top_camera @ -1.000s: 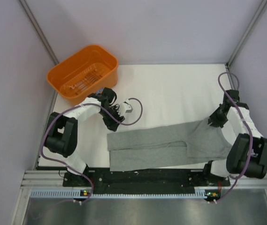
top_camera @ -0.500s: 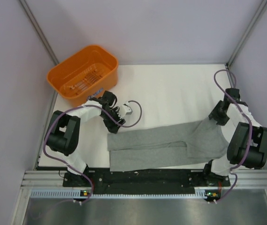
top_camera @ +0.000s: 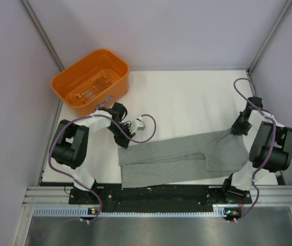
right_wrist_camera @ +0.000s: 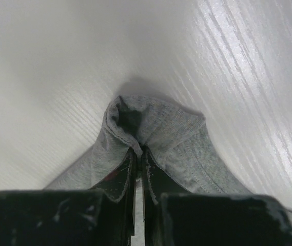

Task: Fold and stack the t-shirts
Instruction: Rotate the tshirt 90 degrees

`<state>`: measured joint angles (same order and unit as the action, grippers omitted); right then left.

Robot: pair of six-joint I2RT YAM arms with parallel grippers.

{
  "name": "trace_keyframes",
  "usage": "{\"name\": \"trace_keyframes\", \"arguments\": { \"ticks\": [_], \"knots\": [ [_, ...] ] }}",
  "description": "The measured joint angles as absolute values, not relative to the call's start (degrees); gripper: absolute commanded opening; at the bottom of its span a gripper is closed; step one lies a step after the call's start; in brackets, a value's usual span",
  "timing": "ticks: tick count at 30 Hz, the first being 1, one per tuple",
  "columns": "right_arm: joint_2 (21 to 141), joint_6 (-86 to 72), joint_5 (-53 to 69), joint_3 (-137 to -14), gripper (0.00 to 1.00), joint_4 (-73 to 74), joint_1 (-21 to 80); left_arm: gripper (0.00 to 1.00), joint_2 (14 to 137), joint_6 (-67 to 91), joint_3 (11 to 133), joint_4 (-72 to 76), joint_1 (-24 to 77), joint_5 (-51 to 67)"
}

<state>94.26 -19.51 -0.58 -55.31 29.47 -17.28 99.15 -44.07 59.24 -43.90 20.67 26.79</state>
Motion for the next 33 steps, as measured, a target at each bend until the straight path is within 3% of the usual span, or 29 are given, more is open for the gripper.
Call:
{"name": "trace_keyframes", "arguments": {
  "ticks": [5, 10, 16, 19, 25, 33],
  "knots": [
    [95.8, -18.6, -0.2, -56.9, 0.01, 30.0, -18.3, 0.00, 99.3, -41.3, 59.3, -44.5, 20.3, 26.1],
    [100.0, -17.6, 2.3, -62.1, 0.29, 30.0, -18.3, 0.00, 99.2, -37.5, 59.4, -44.6, 19.6, 24.1],
    [101.0, -16.5, 1.0, -66.9, 0.34, 31.1, -18.2, 0.00, 97.1, -36.1, 57.3, -44.6, 19.1, 22.1],
    [99.1, -15.9, -1.4, -67.4, 0.31, 31.5, -17.7, 0.00, 96.2, -36.0, 56.4, -44.8, 18.9, 21.3],
    [91.0, -16.5, -3.6, -65.3, 0.04, 32.4, -14.3, 0.00, 96.2, -35.6, 56.4, -45.0, 18.9, 20.9],
    [94.5, -21.8, 1.2, -56.9, 0.00, 32.2, -12.7, 0.00, 96.1, -35.4, 56.4, -45.1, 18.9, 20.3]
  ]
}}
